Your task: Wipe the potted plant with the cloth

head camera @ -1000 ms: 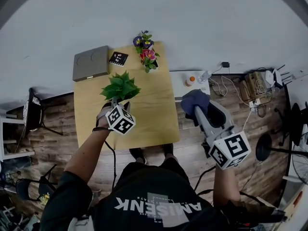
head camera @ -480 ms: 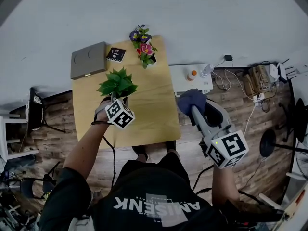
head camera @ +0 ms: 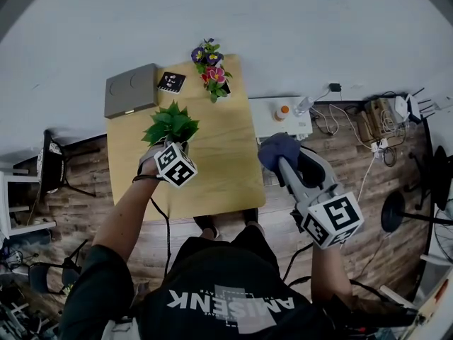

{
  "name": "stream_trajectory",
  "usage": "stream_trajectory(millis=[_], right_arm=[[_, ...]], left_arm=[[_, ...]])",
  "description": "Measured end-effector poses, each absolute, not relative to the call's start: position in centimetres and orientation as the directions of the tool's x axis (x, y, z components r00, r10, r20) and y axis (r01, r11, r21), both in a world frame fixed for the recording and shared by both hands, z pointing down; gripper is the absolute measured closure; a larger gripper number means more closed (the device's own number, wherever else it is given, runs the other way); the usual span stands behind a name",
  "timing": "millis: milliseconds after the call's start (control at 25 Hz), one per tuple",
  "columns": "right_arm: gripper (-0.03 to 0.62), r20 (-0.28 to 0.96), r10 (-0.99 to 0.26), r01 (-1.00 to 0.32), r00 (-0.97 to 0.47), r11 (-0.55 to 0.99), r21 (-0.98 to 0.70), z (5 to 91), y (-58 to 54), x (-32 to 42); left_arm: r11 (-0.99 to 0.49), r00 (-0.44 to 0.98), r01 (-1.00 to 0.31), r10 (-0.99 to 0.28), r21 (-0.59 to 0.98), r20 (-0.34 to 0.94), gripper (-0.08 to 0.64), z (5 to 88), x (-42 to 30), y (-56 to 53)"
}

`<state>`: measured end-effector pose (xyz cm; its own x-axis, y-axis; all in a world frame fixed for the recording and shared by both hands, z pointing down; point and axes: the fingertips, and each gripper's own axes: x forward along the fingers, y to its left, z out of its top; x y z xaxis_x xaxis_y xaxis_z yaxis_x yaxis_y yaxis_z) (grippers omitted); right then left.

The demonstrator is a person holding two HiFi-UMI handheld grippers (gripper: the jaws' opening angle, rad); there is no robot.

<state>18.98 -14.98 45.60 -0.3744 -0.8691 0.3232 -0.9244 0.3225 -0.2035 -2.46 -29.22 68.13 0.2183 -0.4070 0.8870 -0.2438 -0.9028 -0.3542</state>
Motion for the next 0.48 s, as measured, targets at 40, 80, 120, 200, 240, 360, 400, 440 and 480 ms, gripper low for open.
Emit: stream_trajectory(millis=[40,80,120,200,240,360,400,440,480], right_arm=[[0.479,0.322,-0.87,-0.925,-0.374,0.323,-0.201,45.5,-15.0,18.9],[0.479,0.32,-0.87,-0.925,-0.374,0.324,-0.198,45.3,-14.9,18.8],[0.479,0.319,-0.871,-0.925,-0.374,0.325,-0.196,45.2,-14.9,18.7],[0.479,0.316,-0.871,-0.925,-0.376,0.329,-0.192,44.9,-14.9,18.4],[0.479,0.311,-0.872,-0.924,-0.379,0.333,-0.19,44.7,-14.9,18.2],[0.479,0.286,-0.873,-0.917,-0.395,0.357,-0.175,43.4,-15.5,17.5],[0.479,0.277,-0.873,-0.915,-0.401,0.366,-0.169,42.9,-15.7,17.2],[0.479,0.27,-0.873,-0.913,-0.407,0.375,-0.163,42.3,-15.9,16.9],[0.479,0.263,-0.872,-0.91,-0.413,0.383,-0.158,41.9,-16.0,16.5]], left_arm=[[-0.905,0.231,-0.252,-0.401,-0.344,0.886,0.525,67.9,-2.4,-29.2],[-0.905,0.248,-0.267,-0.395,-0.33,0.885,0.529,67.5,-2.4,-29.2],[-0.906,0.27,-0.287,-0.388,-0.311,0.881,0.529,67.0,-2.4,-29.1],[-0.906,0.321,-0.326,-0.374,-0.27,0.87,0.526,66.0,-2.3,-28.8],[-0.907,0.34,-0.334,-0.37,-0.257,0.865,0.526,65.5,-2.3,-28.7],[-0.915,0.378,-0.328,-0.355,-0.235,0.855,0.528,63.5,-2.6,-28.4],[-0.918,0.391,-0.327,-0.347,-0.224,0.853,0.528,62.7,-2.7,-28.2],[-0.921,0.404,-0.327,-0.338,-0.211,0.85,0.528,61.9,-2.8,-27.9],[-0.924,0.418,-0.328,-0.329,-0.197,0.847,0.528,61.1,-2.8,-27.7]])
